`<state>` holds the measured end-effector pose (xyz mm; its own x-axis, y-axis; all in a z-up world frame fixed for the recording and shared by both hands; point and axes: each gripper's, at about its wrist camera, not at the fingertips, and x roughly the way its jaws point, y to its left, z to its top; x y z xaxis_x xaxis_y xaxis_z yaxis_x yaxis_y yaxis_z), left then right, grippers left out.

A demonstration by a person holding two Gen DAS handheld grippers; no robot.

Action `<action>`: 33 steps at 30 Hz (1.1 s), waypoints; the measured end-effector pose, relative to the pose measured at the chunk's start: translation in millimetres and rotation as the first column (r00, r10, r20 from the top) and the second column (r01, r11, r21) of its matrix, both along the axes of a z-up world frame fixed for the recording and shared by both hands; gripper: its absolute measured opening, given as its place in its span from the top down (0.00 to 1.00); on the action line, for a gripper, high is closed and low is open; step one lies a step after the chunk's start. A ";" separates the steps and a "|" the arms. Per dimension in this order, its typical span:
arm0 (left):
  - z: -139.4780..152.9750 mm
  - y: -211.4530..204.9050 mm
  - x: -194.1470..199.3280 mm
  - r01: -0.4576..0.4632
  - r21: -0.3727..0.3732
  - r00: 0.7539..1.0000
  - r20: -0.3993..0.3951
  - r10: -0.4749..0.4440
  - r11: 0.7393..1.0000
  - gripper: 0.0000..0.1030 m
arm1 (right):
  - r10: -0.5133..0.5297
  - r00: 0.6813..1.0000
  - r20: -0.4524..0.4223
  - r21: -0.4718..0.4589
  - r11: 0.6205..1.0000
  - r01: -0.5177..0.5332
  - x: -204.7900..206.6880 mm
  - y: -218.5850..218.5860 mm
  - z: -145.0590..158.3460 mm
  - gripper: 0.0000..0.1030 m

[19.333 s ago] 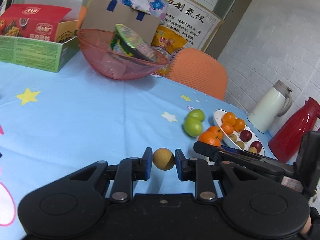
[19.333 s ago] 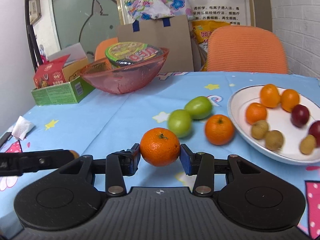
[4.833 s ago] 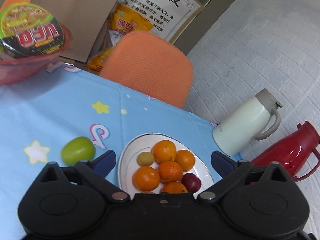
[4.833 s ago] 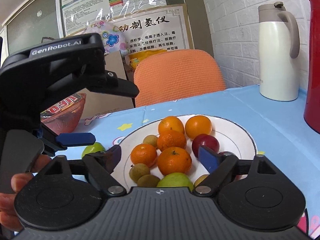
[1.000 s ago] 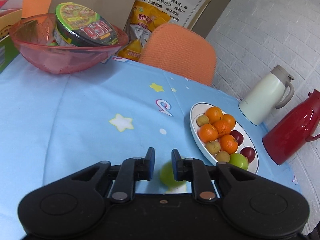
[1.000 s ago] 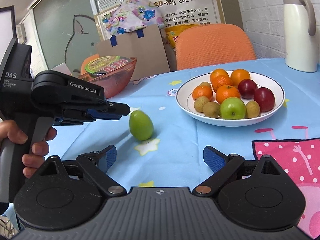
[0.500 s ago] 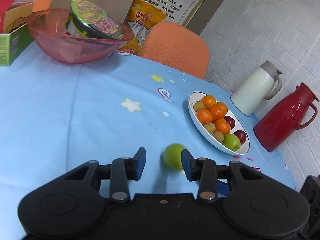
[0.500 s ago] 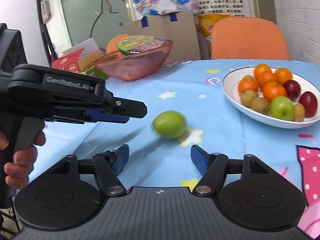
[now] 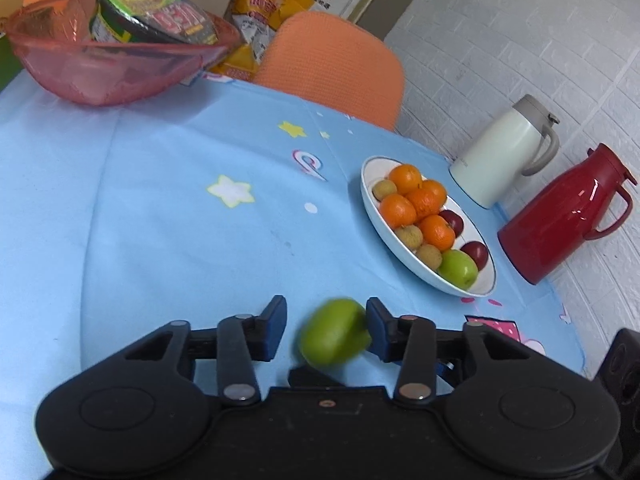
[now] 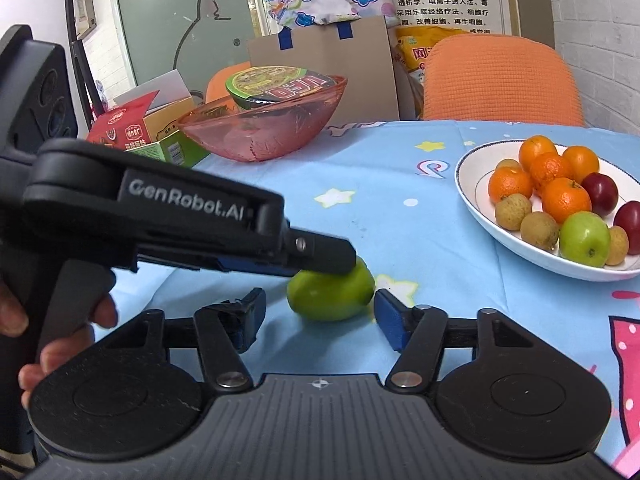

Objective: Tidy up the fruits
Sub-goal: 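Close the left tool around the green jujube, then carry the green jujube over the white plate with the left tool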

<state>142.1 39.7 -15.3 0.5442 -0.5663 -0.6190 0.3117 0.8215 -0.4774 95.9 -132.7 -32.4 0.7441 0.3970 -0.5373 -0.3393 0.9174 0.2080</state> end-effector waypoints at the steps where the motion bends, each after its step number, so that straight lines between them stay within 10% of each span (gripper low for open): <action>1: -0.5 -0.4 -0.4 0.002 0.008 1.000 -0.001 -0.002 1.000 0.00 | 0.001 1.000 -0.003 0.003 1.000 -0.001 1.7 0.3 -0.9 0.17; 33: 29.2 -64.3 -27.6 0.089 0.041 0.990 0.111 -0.093 0.995 0.00 | -0.145 0.988 0.056 0.066 0.988 0.141 -19.0 -52.6 9.2 0.26</action>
